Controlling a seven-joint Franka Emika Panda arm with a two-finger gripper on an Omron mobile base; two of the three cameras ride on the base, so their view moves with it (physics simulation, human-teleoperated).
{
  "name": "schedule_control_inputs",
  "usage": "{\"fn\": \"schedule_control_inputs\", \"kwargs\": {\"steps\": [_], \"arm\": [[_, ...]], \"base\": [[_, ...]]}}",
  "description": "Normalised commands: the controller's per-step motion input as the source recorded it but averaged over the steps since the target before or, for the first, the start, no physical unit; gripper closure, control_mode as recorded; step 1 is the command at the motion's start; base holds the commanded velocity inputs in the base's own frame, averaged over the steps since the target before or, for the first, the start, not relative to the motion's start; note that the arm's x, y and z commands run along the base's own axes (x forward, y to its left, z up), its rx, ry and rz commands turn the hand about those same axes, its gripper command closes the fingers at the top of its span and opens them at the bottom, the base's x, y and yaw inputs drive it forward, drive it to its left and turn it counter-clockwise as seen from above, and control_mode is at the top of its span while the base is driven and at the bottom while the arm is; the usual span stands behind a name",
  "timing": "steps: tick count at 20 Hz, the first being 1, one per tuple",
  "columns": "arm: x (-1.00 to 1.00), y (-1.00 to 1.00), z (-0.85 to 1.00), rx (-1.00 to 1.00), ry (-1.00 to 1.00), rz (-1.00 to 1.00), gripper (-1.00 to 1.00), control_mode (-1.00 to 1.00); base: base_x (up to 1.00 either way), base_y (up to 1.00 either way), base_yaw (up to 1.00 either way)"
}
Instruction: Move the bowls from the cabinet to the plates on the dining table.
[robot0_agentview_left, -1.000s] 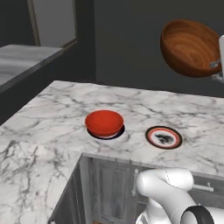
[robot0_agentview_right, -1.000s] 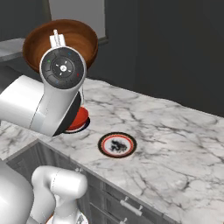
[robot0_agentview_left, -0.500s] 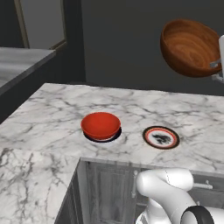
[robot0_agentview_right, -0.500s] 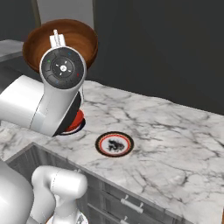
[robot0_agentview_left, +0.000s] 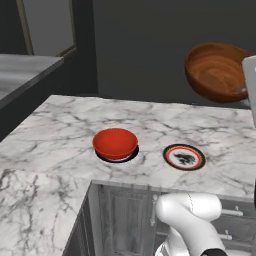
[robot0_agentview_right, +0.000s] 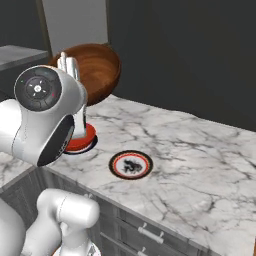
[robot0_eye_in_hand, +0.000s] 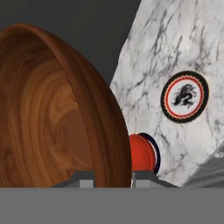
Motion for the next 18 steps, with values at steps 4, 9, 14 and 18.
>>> {"fn": "schedule_control_inputs", "kwargs": {"steps": [4,9,14,18], "arm": [[0.39,-0.02,-0.43,0.01,0.06,-0.05,1.0,-1.0],[0.52,-0.1,-0.33,0.04,0.07,0.01,1.0,-1.0],[0.43,-0.19,-0.42,0.0,0.16,0.05,1.0,-1.0],[0.33,-0.19,-0.39,0.0,0.17,0.08,1.0,-1.0]], "base": [[0.0,0.0,0.0],[0.0,0.0,0.0],[0.0,0.0,0.0],[0.0,0.0,0.0]]}}
